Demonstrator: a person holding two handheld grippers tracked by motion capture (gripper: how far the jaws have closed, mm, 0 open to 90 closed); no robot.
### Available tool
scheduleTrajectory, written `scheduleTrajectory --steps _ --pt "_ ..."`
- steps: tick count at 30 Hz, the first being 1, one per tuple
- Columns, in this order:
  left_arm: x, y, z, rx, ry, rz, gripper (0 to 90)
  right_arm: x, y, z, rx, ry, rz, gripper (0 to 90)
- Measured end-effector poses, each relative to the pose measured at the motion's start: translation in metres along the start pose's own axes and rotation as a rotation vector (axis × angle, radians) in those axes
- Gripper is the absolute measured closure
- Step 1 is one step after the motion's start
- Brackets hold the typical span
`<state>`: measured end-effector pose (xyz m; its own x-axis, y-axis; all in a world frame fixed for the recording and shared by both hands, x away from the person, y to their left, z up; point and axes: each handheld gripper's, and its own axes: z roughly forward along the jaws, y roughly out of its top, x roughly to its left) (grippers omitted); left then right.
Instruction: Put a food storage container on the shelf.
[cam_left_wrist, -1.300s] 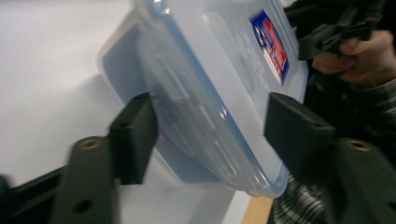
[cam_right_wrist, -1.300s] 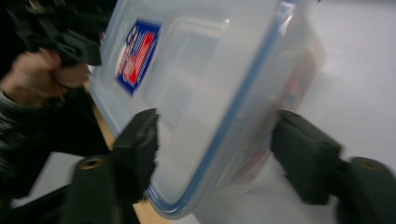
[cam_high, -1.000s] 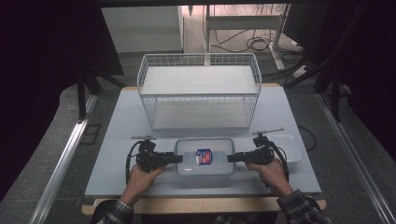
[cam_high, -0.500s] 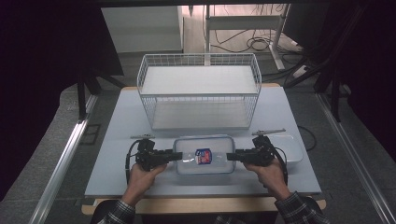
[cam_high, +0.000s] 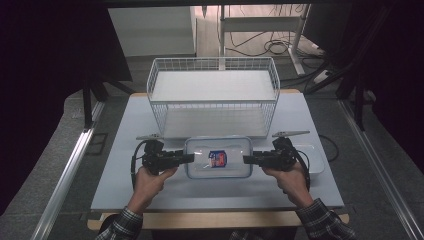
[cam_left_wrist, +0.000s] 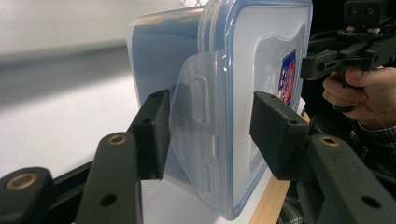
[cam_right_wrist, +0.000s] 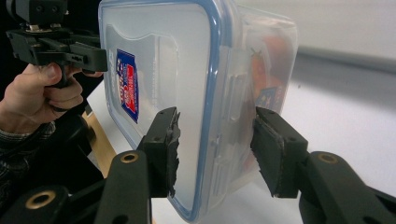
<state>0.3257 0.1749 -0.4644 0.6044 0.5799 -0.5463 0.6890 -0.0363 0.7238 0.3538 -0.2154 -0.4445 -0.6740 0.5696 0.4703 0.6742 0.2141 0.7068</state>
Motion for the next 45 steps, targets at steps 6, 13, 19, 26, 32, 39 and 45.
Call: scheduleTrajectory --steps 6,13,19,26,32,39,45 --pt "-0.005 0.02 -0.007 -0.012 0.007 0.028 49.0 0.004 0.017 -0.006 -0.023 0.0 -0.018 52.2" --pt "-0.009 0.039 -0.013 -0.029 0.012 0.038 49.0 0.008 0.041 -0.011 -0.04 0.003 -0.033 52.2" --pt "-0.012 0.055 -0.02 -0.042 0.015 0.054 49.0 0.013 0.057 -0.015 -0.06 0.002 -0.048 52.2" --pt "-0.017 0.08 -0.03 -0.062 0.02 0.067 49.0 0.018 0.079 -0.02 -0.081 0.004 -0.063 52.2" --pt "-0.018 0.095 -0.035 -0.074 0.019 0.075 49.0 0.022 0.097 -0.024 -0.096 0.004 -0.065 52.2" --pt "-0.021 0.122 -0.041 -0.085 0.018 0.09 49.0 0.025 0.12 -0.029 -0.115 0.001 -0.072 52.2" --pt "-0.022 0.136 -0.044 -0.094 0.019 0.096 49.0 0.027 0.135 -0.033 -0.124 -0.001 -0.076 52.2"
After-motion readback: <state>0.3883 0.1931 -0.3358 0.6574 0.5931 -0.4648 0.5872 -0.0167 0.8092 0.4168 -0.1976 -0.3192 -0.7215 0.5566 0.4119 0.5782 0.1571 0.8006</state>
